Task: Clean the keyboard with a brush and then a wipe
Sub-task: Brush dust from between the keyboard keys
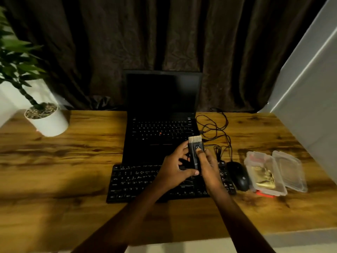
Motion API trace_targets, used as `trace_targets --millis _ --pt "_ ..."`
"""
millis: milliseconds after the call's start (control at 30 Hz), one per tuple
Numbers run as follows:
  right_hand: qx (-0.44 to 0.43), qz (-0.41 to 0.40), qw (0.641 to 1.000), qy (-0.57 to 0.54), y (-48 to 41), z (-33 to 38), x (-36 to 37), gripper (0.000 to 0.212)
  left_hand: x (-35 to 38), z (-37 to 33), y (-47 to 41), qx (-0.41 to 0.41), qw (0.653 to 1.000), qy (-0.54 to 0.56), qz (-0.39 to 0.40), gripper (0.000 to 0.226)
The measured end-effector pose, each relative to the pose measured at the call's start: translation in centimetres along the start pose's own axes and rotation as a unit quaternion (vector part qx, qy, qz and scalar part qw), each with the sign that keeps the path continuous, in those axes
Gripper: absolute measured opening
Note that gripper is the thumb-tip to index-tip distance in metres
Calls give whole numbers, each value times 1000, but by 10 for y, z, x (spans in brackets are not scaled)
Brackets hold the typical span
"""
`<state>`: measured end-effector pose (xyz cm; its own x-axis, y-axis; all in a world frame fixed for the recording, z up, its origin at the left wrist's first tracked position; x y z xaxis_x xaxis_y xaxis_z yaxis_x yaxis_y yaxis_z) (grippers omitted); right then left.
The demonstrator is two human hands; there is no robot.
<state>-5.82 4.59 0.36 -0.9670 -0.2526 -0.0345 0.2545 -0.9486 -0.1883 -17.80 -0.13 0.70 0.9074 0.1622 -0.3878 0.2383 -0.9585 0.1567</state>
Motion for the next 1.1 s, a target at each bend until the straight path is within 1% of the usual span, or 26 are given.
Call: trace_targets --millis 67,200,267,367,433,467,500,533,633,667,700,800,867,933,1000,1100 --pt "4 31 999 20 -1 -2 20 21 -19 14 1 -6 1000 7 -10 106" --pt "29 112 993 26 3 -4 64 18 -56 43 5 -25 999 -1 -27 108" --pt "22 162 985 56 3 -4 84 21 -72 57 8 -35 999 -7 -29 107" --pt "9 237 964 118 4 -6 111 29 -100 79 16 -45 998 -18 -35 92" --pt "-17 276 947 162 3 -3 126 32 -126 97 24 -56 997 -34 -49 78" --pt "-30 290 939 181 3 -1 132 32 -138 106 29 -65 995 -41 -56 75" --pt "-39 303 931 199 2 2 139 32 -152 120 35 -79 994 -53 -59 78" --pt "-45 312 924 215 0 3 144 32 -160 131 40 -91 992 -74 -56 86" --pt "-45 344 905 245 -3 5 165 35 -180 162 54 -112 985 -127 -29 124" --pt "-52 354 899 253 -4 6 174 35 -182 168 57 -113 985 -129 -19 133" --pt "-62 363 892 261 -5 9 183 35 -183 170 60 -105 986 -129 -9 138" --pt "-96 384 869 298 -8 14 209 34 -180 168 64 -62 987 -149 6 142" --pt "-113 400 856 308 -7 17 226 35 -175 167 66 -35 976 -215 21 153" --pt "-121 410 849 311 -6 18 237 35 -172 173 65 -36 966 -256 30 159" --pt "-125 411 850 306 -6 20 244 35 -172 179 63 -42 968 -247 23 161" --pt "-145 422 846 291 -2 27 254 36 -175 172 71 -38 979 -200 15 160"
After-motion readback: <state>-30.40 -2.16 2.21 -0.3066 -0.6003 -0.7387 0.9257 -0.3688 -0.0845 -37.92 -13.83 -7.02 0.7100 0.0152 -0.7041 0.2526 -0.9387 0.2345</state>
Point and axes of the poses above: each hand's wrist, its own y-axis away from the middle knuckle, its own x-axis out of the palm, z = x × y, the point moved 10 cm from there along -y, towards the middle knuckle, and after that the axes turned 14 degrees about -x, right-handed, at the moved point
